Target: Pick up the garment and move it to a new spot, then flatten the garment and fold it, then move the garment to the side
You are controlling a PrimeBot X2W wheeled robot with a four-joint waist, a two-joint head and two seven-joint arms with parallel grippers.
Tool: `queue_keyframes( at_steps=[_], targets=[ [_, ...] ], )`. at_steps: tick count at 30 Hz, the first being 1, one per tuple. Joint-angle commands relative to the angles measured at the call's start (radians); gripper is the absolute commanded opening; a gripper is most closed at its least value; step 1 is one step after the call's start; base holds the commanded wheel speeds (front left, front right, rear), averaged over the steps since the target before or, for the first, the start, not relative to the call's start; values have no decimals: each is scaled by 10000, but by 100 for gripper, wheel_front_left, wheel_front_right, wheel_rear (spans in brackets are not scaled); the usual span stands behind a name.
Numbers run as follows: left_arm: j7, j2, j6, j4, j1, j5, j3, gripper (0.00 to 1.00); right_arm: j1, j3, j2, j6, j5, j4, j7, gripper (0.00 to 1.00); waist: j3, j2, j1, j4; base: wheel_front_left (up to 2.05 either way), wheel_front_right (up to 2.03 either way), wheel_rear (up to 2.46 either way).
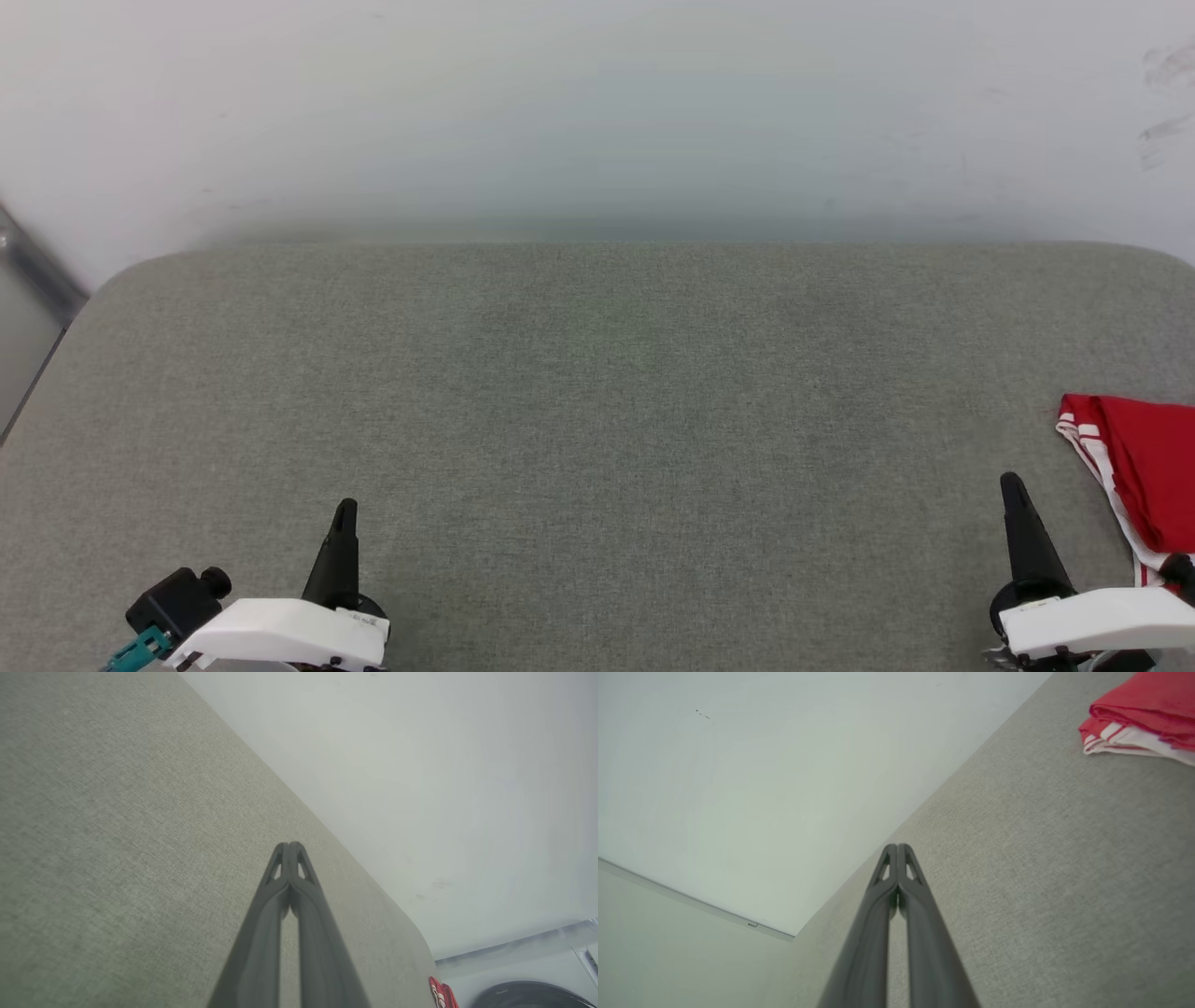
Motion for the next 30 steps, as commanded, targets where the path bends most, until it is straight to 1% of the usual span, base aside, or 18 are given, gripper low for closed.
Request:
queue_keyframes(
  at_steps=[1,30],
  targets=[
    [110,62,-86,-46,-304,-445,61,0,-356,-36,14,-1,435,-44,96,0,6,0,-1,-12,0,0,0],
    [934,56,-501,312,-755,-3729,455,0,-835,-105,24,-1,3576,344,909,0,73,0,-1,-161,0,0,0]
  ],
)
